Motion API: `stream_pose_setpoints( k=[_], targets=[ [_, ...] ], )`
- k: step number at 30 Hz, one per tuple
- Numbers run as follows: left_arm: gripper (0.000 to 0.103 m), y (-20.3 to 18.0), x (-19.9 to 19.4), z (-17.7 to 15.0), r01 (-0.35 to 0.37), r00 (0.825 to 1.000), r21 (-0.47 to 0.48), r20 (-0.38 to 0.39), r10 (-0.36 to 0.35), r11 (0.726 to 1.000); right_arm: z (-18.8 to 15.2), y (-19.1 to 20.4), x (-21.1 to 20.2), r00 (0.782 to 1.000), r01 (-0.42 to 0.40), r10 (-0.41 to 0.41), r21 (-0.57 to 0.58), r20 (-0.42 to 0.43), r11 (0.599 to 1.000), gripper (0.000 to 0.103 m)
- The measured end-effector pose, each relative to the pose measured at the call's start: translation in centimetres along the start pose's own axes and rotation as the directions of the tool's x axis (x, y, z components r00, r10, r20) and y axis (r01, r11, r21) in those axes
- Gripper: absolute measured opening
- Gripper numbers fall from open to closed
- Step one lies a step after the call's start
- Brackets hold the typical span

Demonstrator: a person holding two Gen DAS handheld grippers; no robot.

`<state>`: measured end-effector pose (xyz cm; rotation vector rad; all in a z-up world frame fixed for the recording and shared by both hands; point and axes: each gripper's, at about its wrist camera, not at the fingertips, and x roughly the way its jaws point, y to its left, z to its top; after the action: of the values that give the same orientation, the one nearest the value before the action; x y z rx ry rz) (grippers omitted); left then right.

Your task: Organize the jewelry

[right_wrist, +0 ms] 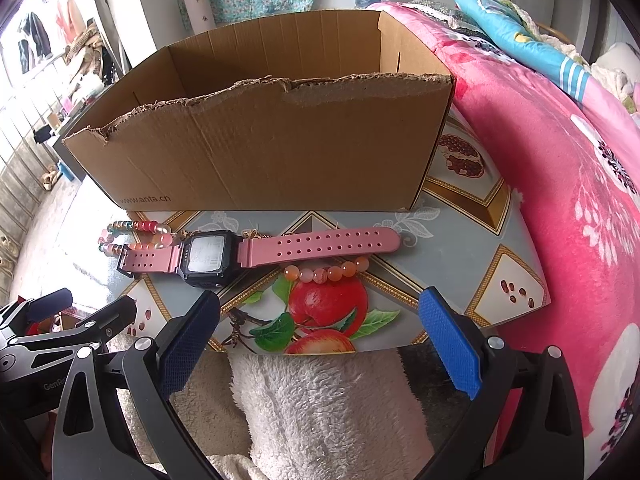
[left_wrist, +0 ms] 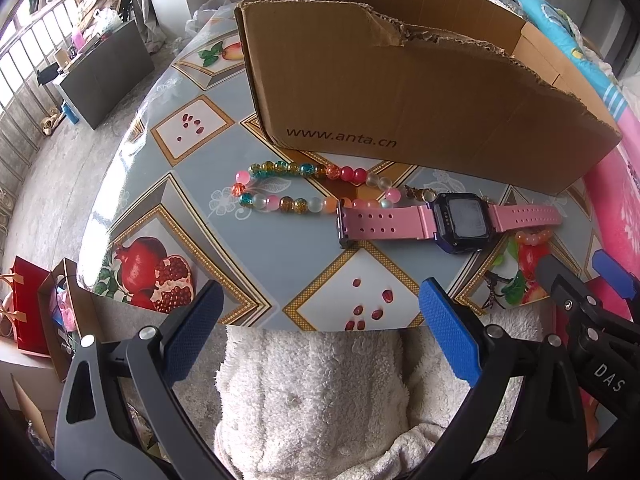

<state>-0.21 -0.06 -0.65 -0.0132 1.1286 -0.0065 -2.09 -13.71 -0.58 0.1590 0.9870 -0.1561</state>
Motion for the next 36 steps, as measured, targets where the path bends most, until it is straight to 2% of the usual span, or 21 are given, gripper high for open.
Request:
stream_pose_setpoints(
  k=[16,22,26,31,34,36],
  targets=[
    [0.094,0.3,0.3,-0.2,0.005,1.0,-0.001,0.003,-0.005,1.0,0.0,0.1,0.0,1.0,0.011,-0.011,0.002,0.006,1.0,0.097],
    [0.094,0.5,-0.2,-0.1,0.023,0.999,0.019,0.042,-0.024,1.0,-0.2,-0.2,0.0,1.0,0.01,-0.01,0.01,0.014,1.0,0.097],
    [0.094,1.3,-0.7,-0.1,0.056,0.995,0.034,0.082,-0.058,0.998,-0.2,-0.2,-0.4,0.999,-0.013,0.014,-0.018,0.049,1.0,0.097],
    [0.094,2.9,-1.6,-0.1,0.102,0.978,0.049,0.176,-0.109,0.994,0.0,1.1,-1.7,0.986,-0.042,0.068,-0.17,0.154,0.984,0.095],
    [0.094,4.0,-2.2,-0.2,0.212,0.945,0.065,0.239,-0.222,0.975,0.3,2.0,-1.6,0.978,-0.097,0.142,-0.269,0.152,0.958,0.086],
    [0.094,4.7,-2.4,-0.1,0.255,0.931,0.049,0.259,-0.259,0.966,0.6,2.5,-1.0,0.976,-0.14,0.184,-0.31,0.118,0.94,0.078]
  ],
)
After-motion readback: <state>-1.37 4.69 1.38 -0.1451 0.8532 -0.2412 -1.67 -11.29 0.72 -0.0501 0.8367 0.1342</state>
